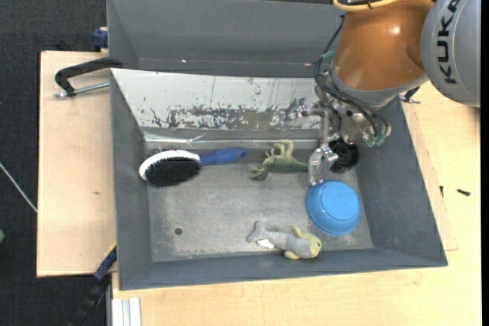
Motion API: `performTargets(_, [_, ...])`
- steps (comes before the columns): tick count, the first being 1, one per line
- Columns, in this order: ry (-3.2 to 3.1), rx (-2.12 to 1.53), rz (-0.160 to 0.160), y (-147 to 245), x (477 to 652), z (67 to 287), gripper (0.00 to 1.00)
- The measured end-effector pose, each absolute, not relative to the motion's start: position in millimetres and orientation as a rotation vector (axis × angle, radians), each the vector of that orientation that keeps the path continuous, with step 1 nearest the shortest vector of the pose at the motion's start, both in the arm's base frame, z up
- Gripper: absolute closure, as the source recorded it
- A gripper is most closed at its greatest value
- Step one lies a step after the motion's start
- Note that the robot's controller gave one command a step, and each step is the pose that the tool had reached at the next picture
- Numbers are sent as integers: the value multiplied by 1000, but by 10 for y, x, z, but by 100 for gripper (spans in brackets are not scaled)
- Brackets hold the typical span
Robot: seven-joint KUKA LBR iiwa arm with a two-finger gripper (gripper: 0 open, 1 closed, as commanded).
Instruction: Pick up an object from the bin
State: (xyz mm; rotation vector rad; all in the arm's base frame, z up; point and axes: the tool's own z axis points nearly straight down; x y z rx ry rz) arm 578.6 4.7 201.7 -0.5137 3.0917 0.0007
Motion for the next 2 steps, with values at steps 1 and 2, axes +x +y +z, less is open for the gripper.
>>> performTargets(1, [3069, -677, 6, 439, 5789, 732, 0])
performTargets(2, [3016, -843, -5, -51, 5990, 1071, 0])
